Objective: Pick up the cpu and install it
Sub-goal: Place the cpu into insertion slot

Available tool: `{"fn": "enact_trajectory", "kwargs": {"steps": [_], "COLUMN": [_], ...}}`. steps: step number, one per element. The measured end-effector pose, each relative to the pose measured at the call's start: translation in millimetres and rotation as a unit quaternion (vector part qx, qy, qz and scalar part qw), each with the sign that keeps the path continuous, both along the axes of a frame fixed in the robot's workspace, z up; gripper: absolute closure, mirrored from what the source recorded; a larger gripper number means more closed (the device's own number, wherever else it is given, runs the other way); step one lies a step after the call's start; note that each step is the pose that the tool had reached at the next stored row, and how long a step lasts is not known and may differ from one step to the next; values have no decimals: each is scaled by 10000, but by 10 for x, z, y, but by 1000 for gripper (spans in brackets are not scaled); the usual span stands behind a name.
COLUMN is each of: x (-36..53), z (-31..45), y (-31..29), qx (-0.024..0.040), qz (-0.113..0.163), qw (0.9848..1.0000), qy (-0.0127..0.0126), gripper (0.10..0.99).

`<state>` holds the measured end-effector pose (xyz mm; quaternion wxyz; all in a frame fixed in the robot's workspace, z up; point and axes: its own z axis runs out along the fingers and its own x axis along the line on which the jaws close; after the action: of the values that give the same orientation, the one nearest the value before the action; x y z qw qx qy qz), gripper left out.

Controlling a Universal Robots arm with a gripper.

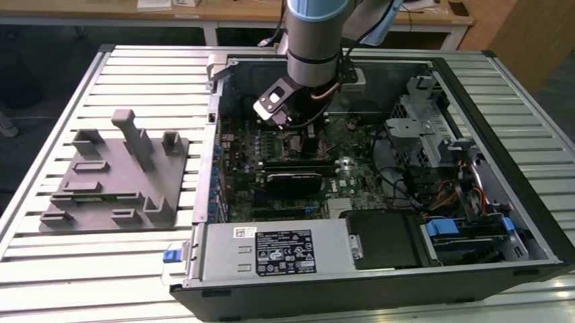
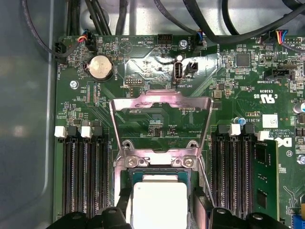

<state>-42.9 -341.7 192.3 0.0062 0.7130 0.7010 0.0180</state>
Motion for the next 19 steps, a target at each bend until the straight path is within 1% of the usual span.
{"fn": "enact_trajectory", "kwargs": {"steps": [3,9,13,19], "x": [0,0,0,0], "z": [21,145,207,211], "y": [0,0,0,0], "qx": [0,1,0,1], "qz": [0,0,0,0], "qw": [10000,10000,10000,10000], "qy": [0,0,0,-1], "gripper": [471,471,471,471]}}
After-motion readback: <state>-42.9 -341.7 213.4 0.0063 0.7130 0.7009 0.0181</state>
